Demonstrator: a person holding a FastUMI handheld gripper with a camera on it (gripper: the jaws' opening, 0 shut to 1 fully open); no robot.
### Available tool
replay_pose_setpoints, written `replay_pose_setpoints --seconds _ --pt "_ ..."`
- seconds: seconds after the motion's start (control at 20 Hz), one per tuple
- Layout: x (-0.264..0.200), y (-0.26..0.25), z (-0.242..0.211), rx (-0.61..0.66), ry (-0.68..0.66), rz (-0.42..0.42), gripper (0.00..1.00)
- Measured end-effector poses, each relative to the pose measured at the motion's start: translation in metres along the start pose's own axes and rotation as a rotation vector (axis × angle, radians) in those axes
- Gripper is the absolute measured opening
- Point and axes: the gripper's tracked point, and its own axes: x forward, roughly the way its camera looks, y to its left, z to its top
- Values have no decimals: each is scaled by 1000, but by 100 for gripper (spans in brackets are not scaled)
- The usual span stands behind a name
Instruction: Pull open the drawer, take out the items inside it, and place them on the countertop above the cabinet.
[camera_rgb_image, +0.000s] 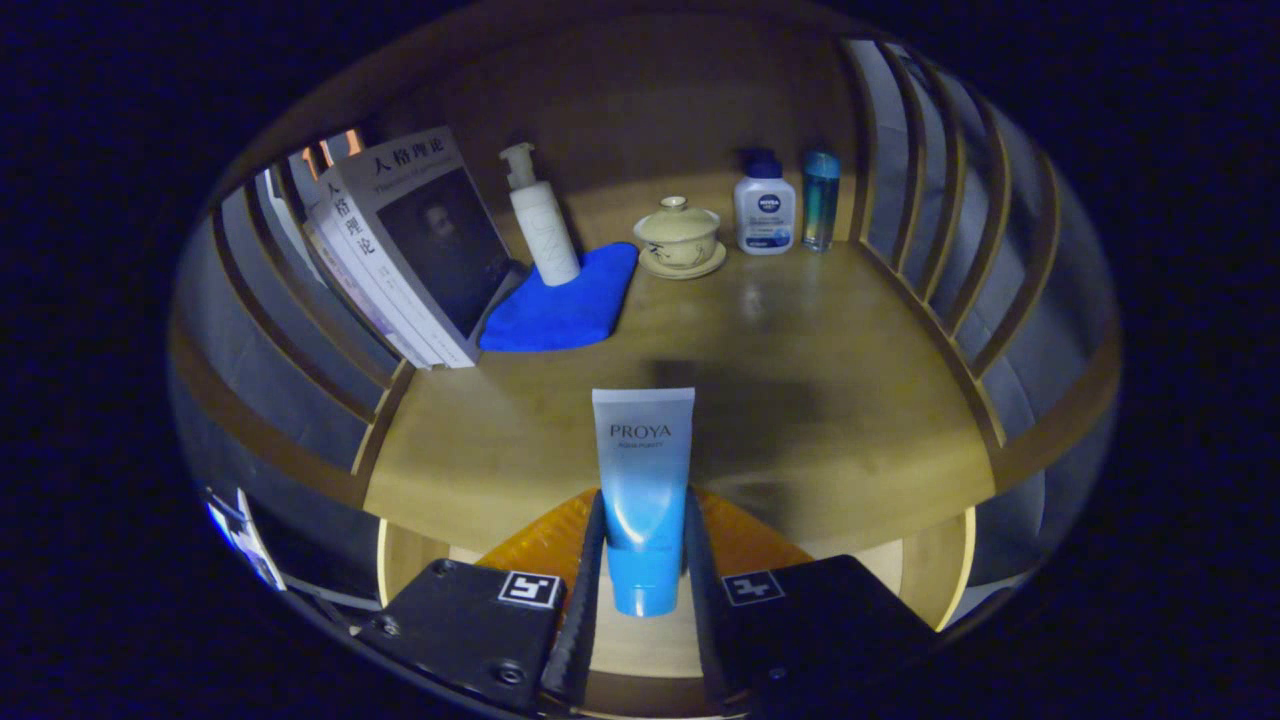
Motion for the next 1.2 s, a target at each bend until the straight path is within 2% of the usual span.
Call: replay_pose_setpoints --seconds 0.1,0.35,0.65,0.9,1.15,1.2 --pt "9 -6 7 -20 -11 -21 45" --pt "29 -12 1 27 32 -20 46" --pt "32 -16 1 34 19 -28 46" --pt "32 -19 2 68 -9 -43 53" --pt "-3 -8 23 49 -179 9 61" --pt "-14 -4 22 49 -216 26 67"
